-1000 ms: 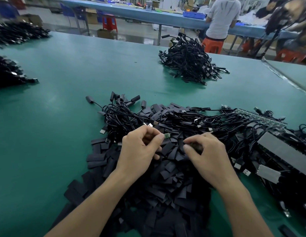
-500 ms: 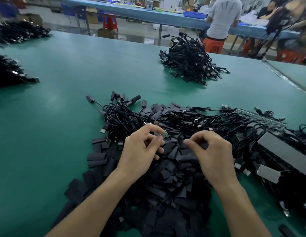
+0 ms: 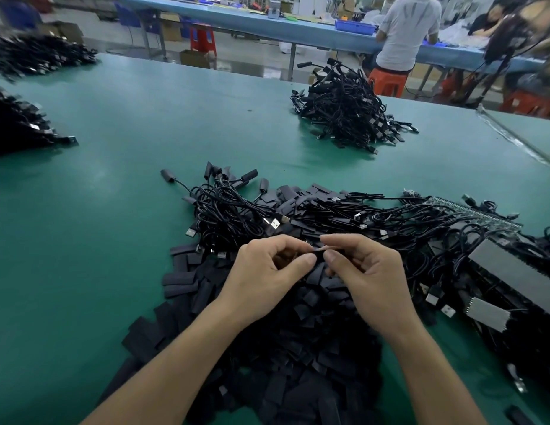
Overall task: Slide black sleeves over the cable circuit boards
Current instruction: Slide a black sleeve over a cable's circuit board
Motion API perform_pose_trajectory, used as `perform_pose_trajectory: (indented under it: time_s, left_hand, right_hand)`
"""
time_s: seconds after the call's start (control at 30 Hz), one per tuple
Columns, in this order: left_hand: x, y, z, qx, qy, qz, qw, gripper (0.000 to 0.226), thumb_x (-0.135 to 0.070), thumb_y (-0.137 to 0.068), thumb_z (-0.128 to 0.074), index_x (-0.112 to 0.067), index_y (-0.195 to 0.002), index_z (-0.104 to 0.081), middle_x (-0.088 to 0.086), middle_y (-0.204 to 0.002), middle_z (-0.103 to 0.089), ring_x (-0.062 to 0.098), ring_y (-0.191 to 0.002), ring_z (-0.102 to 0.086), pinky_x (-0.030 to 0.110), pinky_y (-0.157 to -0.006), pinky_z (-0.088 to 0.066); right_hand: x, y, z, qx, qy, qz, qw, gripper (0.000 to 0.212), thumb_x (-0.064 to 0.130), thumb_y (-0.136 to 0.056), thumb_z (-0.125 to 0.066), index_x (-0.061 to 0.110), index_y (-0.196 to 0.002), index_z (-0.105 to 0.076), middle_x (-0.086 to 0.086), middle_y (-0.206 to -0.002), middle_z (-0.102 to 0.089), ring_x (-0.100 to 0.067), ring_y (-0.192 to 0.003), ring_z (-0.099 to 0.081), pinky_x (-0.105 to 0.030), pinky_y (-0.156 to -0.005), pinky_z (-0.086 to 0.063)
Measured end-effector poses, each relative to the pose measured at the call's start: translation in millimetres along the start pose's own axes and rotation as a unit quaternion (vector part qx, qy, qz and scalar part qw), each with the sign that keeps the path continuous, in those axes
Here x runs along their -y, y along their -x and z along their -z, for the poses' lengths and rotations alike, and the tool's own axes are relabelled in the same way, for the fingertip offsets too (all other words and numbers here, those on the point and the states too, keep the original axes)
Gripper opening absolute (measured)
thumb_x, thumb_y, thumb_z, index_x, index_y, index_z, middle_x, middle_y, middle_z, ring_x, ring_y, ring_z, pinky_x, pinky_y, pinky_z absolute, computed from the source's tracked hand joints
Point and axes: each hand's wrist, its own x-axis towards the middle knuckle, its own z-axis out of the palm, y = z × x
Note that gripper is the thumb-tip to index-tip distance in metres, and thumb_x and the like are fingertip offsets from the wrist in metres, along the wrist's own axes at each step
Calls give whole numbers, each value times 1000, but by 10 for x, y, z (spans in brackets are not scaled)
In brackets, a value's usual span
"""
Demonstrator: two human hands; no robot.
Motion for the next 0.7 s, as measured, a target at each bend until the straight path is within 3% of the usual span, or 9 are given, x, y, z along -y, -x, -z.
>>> perform_pose_trajectory:
  time_s: [0.13, 0.23, 0.37, 0.6, 0.7]
  left_hand:
    - [3, -8, -2, -4, -4, -7, 1000, 5, -20, -89, -74, -24, -88, -76, -3, -71, -72, 18, -62, -65, 38, -60, -56]
    - [13, -25, -9, -14, -1, 8, 1000, 11, -17, -90, -72, -25, -83, -75, -6, -64, -69, 9, -57, -60, 37, -57, -54]
    - [4, -27, -17, -1, -8, 9, 1000, 13, -19, -92, -69, -24, -82, -75, 2, -67, -69, 10, -57, -57, 37, -55, -52]
    - [-4, -14, -10, 10, 9, 17, 1000, 14, -22, -95, -67, -23, -84, -76, 6, -71, -72, 32, -65, -64, 49, -64, -54]
    - [-7, -12, -6, 13, 5, 15, 1000, 15, -24, -95, -66, -24, -84, -76, 5, -71, -71, 31, -63, -62, 46, -62, -54]
  right_hand:
    - [21, 17, -3, 16, -8, 5, 1000, 34, -1, -84, -74, 32, -95, -75, 2, -83, -74, -14, -69, -70, -20, -67, -55]
    - [30, 26, 5, 31, 91, 44, 994, 37, 6, -78, -81, 35, -99, -75, 11, -90, -74, -7, -83, -69, -18, -74, -53]
    - [27, 24, 13, 18, 192, 103, 976, 38, 10, -75, -85, 29, -105, -74, 15, -94, -70, -2, -90, -65, -10, -75, -46]
    - [-4, 12, 20, 6, 185, 113, 976, 29, 18, -70, -86, 21, -97, -78, 13, -89, -70, -2, -83, -65, -8, -69, -44]
    - [-33, 8, 21, 3, 179, 108, 978, 28, 19, -70, -86, 21, -96, -78, 14, -88, -71, -2, -80, -64, -7, -67, -42]
